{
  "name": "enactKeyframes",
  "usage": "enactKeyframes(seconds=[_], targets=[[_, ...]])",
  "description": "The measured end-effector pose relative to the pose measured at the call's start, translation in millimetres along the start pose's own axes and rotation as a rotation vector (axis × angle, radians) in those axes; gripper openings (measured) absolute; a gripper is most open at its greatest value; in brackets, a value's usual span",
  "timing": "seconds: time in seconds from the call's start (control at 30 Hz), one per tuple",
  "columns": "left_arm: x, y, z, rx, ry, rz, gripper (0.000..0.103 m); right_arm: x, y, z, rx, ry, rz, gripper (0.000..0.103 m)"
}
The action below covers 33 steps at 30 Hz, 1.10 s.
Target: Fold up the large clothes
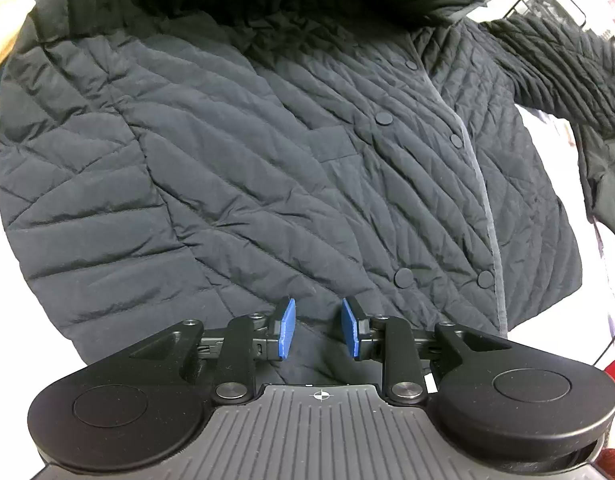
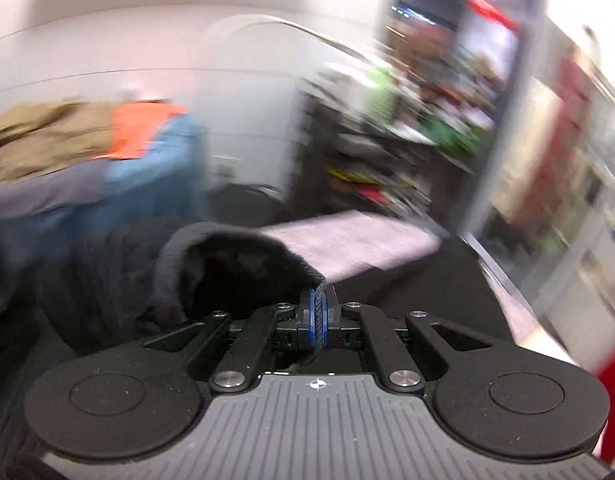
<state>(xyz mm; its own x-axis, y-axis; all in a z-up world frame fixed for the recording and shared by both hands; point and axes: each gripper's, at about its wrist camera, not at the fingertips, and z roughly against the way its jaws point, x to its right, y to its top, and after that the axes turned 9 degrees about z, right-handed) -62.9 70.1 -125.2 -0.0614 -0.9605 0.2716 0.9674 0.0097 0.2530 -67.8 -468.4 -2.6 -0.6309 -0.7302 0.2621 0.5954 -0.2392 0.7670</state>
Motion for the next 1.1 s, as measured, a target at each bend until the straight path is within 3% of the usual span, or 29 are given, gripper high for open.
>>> enactKeyframes(seconds=[0.1, 0.13, 0.17, 0.2, 0.23, 0.27, 0.4, 0.47, 0.57, 0.7, 0.73, 0.87, 1.0, 1.1], targets=[[2.1, -0.2, -0.7, 0.004, 0.012, 0.005, 0.082, 23.2, -16.0, -25.6, -0.115, -0.049, -0.122, 0.010], [2.8, -0.7, -1.1, 0.005, 0.016, 0.006, 0.082, 25.6, -24.7, -26.0, -0.122, -0.046, -0.144, 0.021], [3.7, -1.1, -1.9, 0.006, 0.021, 0.006, 0.082, 25.8, -37.8, -22.4, -0.116, -0.037, -0.157, 0.042], [4.9, -1.4, -2.3, 0.007, 0.026, 0.005, 0.082, 26.1, -50.1, -16.1, -0.106, -0.036, -0.166, 0.052], [6.3, -1.5, -2.8, 0.007, 0.030, 0.003, 0.082, 25.7, -62.3, -9.2, -0.097, -0.029, -0.174, 0.071], [7.4, -1.2, -3.6, 0.007, 0.033, -0.001, 0.082, 23.3, -75.6, -1.9, -0.094, -0.010, -0.177, 0.081], [13.4, 0.9, -4.2, 0.015, 0.051, -0.022, 0.071, 0.3, -117.9, 17.2, -0.117, 0.139, -0.085, 0.080], [16.9, 2.9, -2.9, 0.022, 0.053, -0.033, 0.066, -14.6, -138.1, 30.7, -0.144, 0.199, -0.070, 0.089], [23.3, 6.0, 2.3, 0.049, 0.049, -0.047, 0.063, -34.1, -168.2, 43.9, -0.207, 0.362, 0.002, 0.090], [31.3, 15.0, 15.0, 0.118, 0.069, -0.077, 0.061, -64.7, -193.8, 65.3, -0.226, 0.467, 0.140, 0.090], [30.5, 18.1, 19.4, 0.143, 0.081, -0.075, 0.054, -68.9, -198.4, 67.9, -0.227, 0.489, 0.166, 0.090], [13.8, 37.6, 37.2, 0.215, 0.127, -0.039, 0.046, -76.8, -207.4, 73.7, -0.246, 0.534, 0.208, 0.090], [-17.8, 59.1, 57.1, 0.260, 0.160, 0.040, 0.046, -82.8, -208.8, 76.8, -0.261, 0.554, 0.191, 0.090], [-32.8, 64.9, 64.2, 0.249, 0.115, 0.097, 0.047, -85.1, -207.2, 78.4, -0.281, 0.563, 0.158, 0.090]])
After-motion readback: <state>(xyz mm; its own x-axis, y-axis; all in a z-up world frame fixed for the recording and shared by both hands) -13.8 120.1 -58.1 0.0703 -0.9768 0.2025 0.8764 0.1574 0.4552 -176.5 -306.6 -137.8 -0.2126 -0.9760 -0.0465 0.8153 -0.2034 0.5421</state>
